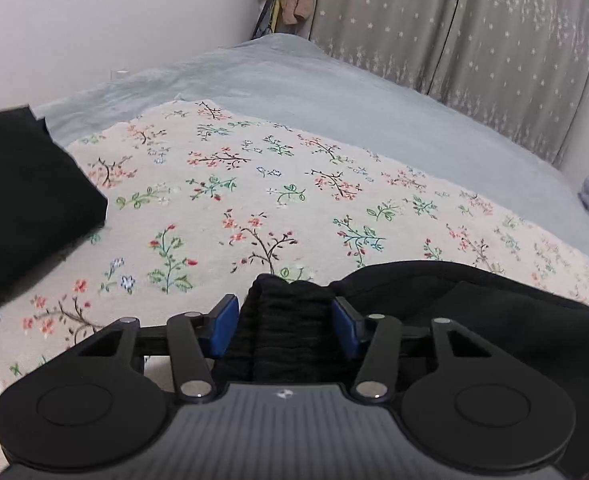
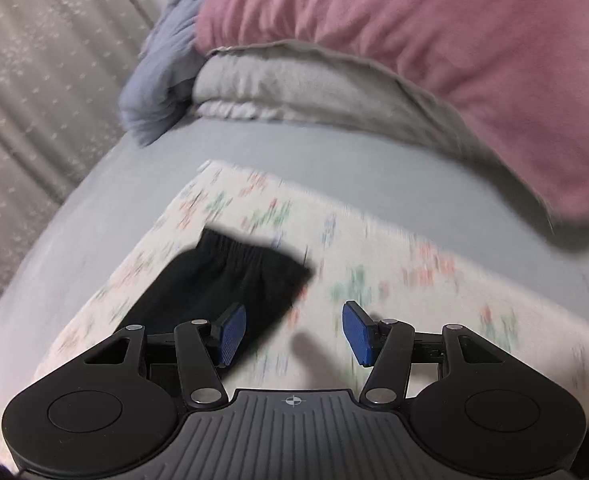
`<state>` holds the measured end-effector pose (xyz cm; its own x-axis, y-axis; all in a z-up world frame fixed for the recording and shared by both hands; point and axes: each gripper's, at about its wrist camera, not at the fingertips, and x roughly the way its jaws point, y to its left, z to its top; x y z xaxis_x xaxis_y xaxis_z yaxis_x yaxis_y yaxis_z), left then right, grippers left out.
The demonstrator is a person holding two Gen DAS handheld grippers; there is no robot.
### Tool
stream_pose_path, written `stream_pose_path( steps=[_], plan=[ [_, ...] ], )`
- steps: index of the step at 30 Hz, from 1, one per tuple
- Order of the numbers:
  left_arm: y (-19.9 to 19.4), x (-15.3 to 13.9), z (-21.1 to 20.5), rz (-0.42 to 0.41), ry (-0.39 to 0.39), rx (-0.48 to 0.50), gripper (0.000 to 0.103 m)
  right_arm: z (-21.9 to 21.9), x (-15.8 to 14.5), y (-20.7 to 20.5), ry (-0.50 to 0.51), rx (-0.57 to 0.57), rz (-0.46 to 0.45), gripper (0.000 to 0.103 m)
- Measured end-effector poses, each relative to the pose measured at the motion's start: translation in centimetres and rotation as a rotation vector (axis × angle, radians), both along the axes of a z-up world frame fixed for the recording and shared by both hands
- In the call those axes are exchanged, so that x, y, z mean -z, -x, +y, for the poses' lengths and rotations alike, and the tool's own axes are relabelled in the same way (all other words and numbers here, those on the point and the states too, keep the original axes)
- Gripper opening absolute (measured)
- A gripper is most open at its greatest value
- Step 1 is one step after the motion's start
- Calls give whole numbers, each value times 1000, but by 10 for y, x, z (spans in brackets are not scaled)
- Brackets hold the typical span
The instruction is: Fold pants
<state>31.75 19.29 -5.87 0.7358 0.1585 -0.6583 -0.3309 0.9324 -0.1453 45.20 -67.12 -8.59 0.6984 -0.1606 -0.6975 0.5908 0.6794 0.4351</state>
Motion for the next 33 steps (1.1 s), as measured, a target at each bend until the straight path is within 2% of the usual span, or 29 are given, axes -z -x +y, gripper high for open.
stream_pose_path(
  steps=[3, 6, 8, 11, 12, 13, 14, 15, 16, 17, 21, 24, 26, 28, 30, 33],
  plan=[
    [-7, -4, 5, -4, 12, -2, 49, -3, -15, -39, 179, -50, 29, 55],
    [-14, -1, 15, -13, 80, -18, 50, 1, -22, -78, 232, -216, 23, 53],
    [-20, 2, 15, -11, 83, -23, 52, 9, -13, -103, 256, -310, 65, 51],
    [-37, 5, 12, 28, 57, -15, 53, 23, 9, -133, 363, -363, 186, 50],
    [-43, 3, 10, 36, 45, -14, 51, 25, 11, -136, 371, -377, 179, 44],
    [-47, 2, 7, 35, 26, -4, 48, 29, 12, -136, 357, -405, 142, 23],
    [-53, 3, 3, 42, 1, 11, 40, 35, 10, -136, 360, -425, 127, 22],
    [-58, 6, -1, 62, -28, 7, 14, 43, 9, -133, 409, -443, 125, 21],
    [-59, 11, -3, 76, -61, -18, 13, 49, 9, -129, 459, -461, 130, 16],
    [-58, 12, -2, 61, -56, -18, 12, 51, 5, -122, 480, -464, 113, 10],
    [-38, -1, 8, -33, -39, -36, 10, 36, -41, -73, 446, -371, -97, 8],
    [-20, -22, 21, -126, 7, -58, 9, 40, -88, -32, 495, -361, -215, 8],
    [-10, -34, 20, -164, 1, -45, 9, 46, -115, -5, 528, -364, -255, 7],
    [-8, -36, 17, -157, -25, -40, 10, 50, -140, 23, 538, -347, -292, 7],
    [-5, -37, 19, -165, 0, -58, 10, 58, -165, 51, 574, -338, -322, 7],
    [4, -45, 24, -246, 45, -90, 10, 66, -199, 84, 602, -315, -362, 7]
  ],
)
